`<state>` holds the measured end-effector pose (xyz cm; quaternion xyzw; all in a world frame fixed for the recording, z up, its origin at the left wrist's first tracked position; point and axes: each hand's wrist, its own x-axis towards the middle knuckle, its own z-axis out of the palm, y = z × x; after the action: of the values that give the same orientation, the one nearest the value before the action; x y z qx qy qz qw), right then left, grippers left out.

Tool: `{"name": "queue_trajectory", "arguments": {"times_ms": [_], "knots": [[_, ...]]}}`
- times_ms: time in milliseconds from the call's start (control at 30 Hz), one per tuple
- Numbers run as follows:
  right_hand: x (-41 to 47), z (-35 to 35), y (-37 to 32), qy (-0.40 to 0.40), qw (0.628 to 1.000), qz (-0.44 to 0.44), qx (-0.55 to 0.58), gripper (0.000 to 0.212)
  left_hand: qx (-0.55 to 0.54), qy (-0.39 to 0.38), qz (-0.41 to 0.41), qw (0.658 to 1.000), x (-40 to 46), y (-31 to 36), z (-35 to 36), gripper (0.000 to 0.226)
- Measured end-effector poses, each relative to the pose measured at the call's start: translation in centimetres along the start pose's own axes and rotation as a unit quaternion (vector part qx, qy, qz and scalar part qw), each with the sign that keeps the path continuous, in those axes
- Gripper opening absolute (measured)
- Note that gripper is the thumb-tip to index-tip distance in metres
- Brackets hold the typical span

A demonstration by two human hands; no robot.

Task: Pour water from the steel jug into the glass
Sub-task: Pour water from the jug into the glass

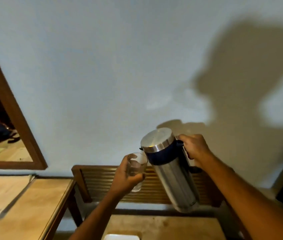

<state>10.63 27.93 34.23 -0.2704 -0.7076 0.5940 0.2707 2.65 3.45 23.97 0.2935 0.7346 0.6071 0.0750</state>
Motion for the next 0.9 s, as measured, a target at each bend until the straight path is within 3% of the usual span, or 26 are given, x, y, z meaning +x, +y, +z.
{"name": "queue_trajectory", "arguments": {"times_ms": [133,367,600,900], "knots": [[0.2,-1.1,-7.2,-0.028,0.997,-0.069,-0.031,0.029,-0.06,0.019,0.012,0.998,2.2,4.6,-0.9,0.059],[-0.6,-1.2,-16.1,-0.095,0.971,-0.161,-0.148,0.023,-0.049,0.032,0.048,0.997,3.7,8.7,-2.3,0.061],[-0.4,0.7,-21.7,-0.13,0.905,-0.228,-0.335,0.017,-0.028,0.025,0.061,0.997,4.1,10.0,-2.7,0.063],[0.1,2.1,-24.3,-0.129,0.843,-0.274,-0.444,0.018,-0.023,0.017,0.07,0.997,4.6,10.9,-2.3,0.065]]}}
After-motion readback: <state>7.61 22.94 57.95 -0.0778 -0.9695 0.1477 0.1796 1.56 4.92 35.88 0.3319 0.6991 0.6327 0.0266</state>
